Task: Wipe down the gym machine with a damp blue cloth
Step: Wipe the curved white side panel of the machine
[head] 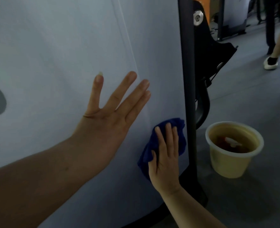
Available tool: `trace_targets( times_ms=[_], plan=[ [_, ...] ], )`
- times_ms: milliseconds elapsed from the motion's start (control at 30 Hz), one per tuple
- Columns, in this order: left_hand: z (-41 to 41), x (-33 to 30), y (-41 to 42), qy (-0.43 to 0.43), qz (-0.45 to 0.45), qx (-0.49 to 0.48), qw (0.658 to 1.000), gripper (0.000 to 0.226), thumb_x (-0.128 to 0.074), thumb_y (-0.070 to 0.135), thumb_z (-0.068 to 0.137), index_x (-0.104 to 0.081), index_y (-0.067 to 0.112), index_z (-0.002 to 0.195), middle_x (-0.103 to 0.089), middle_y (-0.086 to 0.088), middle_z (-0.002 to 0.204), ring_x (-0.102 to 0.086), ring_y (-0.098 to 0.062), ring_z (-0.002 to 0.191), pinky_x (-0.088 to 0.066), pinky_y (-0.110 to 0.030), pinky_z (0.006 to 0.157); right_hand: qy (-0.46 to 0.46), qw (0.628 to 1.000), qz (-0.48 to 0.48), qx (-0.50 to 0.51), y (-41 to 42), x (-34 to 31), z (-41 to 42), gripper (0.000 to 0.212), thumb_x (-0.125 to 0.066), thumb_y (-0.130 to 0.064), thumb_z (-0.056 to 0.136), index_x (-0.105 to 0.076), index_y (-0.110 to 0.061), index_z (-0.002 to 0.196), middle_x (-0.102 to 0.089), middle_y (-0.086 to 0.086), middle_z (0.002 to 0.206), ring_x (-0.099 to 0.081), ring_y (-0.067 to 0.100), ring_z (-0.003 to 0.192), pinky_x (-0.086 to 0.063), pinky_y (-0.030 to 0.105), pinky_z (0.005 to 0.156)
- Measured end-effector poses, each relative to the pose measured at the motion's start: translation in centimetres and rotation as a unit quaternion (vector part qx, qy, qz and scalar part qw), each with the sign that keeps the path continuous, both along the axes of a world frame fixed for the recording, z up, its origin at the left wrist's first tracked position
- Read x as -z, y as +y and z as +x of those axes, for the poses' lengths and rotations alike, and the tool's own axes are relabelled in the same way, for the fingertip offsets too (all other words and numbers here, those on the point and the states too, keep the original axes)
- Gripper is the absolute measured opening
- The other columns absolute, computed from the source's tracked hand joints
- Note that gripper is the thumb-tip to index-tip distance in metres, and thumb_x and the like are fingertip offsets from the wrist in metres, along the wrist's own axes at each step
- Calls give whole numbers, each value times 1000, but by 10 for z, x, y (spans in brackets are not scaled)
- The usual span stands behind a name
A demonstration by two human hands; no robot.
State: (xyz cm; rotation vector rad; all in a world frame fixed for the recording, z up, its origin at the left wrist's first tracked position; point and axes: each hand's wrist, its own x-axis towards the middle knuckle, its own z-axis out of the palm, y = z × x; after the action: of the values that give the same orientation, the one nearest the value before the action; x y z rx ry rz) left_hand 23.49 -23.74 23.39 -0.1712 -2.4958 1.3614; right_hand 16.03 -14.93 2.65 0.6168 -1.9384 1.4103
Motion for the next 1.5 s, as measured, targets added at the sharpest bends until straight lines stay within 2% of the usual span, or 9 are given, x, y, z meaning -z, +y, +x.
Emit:
trace_targets(
  times_ms=[133,267,433,600,733,900,1067,1267,1500],
  plan=[
    [-4,-3,0,-7,-18,-2,1000,156,-92,24,36,8,2,154,14,-15,163,16,-37,148,27,-64,105,5,999,-36,-1,-8,-49,-9,58,-26,-39,103,0,-36,155,8,-7,164,5,23,152,-1,50,122],
    [1,-1,14,-25,-3,-59,998,143,-80,28,70,44,3,137,53,-19,142,47,-42,130,36,-69,86,-12,999,-32,15,-12,-19,-7,55,-17,-45,104,-3,-31,156,6,-5,164,2,25,152,-5,54,121],
    [-1,5,29,-69,-25,-125,989,122,-61,28,90,52,-3,126,60,-28,127,51,-51,119,22,-76,83,-88,991,-99,17,-20,-27,-3,58,-17,-43,103,10,-40,153,18,-12,162,13,19,151,7,50,120],
    [-4,11,28,-33,-81,-143,986,112,-58,28,92,39,-6,137,52,-35,133,44,-57,124,16,-77,88,-52,993,-94,43,-9,-18,-29,55,-17,-42,103,-2,-33,155,5,-10,162,5,19,152,2,52,121],
    [-3,13,28,-50,-85,-144,985,101,-48,9,89,39,-7,137,53,-36,132,41,-56,127,14,-78,90,-173,971,-158,46,-16,-6,-12,56,-17,-43,98,-7,-34,152,7,-13,161,9,10,151,4,53,121],
    [0,19,31,-24,-138,-136,981,76,-8,-8,75,38,-11,136,45,-33,141,30,-49,139,3,-73,105,-136,979,-143,44,-12,-29,-25,56,-18,-40,99,-5,-30,153,3,-8,162,9,9,150,8,42,122],
    [6,55,19,-64,-95,-67,991,99,-43,31,96,40,-6,137,49,-26,142,40,-45,134,20,-74,98,-258,942,-209,54,-17,-4,-6,59,-16,-40,95,-7,-31,152,4,-11,162,8,7,150,2,50,120],
    [10,61,14,-98,-98,-68,988,98,-46,20,94,36,-6,140,45,-27,145,37,-49,134,15,-76,95,-168,967,-189,33,-15,-15,-16,52,-19,-41,96,-8,-41,147,1,-13,161,7,8,151,7,39,122],
    [6,63,19,-125,-107,-96,982,96,-43,6,92,43,-11,131,53,-32,134,44,-53,126,16,-79,85,-440,853,-274,58,-7,-8,-28,53,-20,-19,106,-5,-28,156,2,-7,165,5,14,151,6,42,120]
  ],
)
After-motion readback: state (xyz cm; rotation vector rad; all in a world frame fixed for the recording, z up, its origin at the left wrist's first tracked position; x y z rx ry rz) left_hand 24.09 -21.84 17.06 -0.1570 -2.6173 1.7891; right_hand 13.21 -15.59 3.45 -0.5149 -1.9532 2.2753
